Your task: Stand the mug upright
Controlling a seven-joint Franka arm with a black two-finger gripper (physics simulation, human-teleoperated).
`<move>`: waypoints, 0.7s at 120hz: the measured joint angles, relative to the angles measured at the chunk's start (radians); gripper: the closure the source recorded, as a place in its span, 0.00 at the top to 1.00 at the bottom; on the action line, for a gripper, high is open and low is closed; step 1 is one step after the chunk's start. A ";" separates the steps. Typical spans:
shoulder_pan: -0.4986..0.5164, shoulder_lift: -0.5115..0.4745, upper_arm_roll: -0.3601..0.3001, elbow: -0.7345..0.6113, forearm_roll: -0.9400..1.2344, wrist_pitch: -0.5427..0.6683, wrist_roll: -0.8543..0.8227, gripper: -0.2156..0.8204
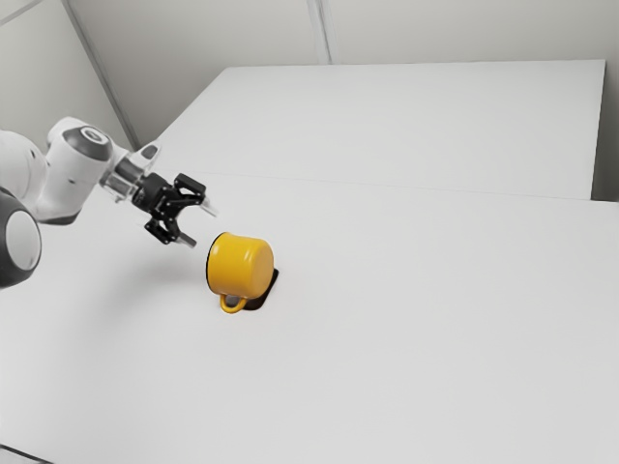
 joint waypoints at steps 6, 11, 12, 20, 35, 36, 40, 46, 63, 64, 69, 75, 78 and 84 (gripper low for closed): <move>0.000 0.007 0.000 -0.005 -0.030 -0.002 0.011 0.79; 0.000 0.016 0.000 -0.009 -0.053 -0.005 0.019 0.79; 0.000 0.017 0.000 -0.009 -0.057 -0.006 0.021 0.79; 0.000 0.030 -0.001 -0.013 -0.088 -0.010 0.033 0.79; -0.002 0.047 -0.007 -0.028 -0.143 -0.014 0.052 0.79; -0.002 0.048 -0.007 -0.030 -0.147 -0.015 0.053 0.79; -0.004 0.052 -0.008 -0.033 -0.166 -0.016 0.058 0.79; -0.007 0.058 -0.009 -0.036 -0.192 -0.017 0.064 0.79; -0.010 0.069 -0.012 -0.042 -0.236 -0.018 0.078 0.76; -0.011 0.070 -0.012 -0.043 -0.237 -0.018 0.079 0.75; -0.015 0.071 -0.012 -0.044 -0.235 -0.018 0.081 0.65; -0.018 0.075 -0.012 -0.045 -0.220 -0.018 0.085 0.51; -0.018 0.076 -0.012 -0.045 -0.214 -0.017 0.086 0.45; -0.019 0.077 -0.012 -0.045 -0.205 -0.017 0.089 0.34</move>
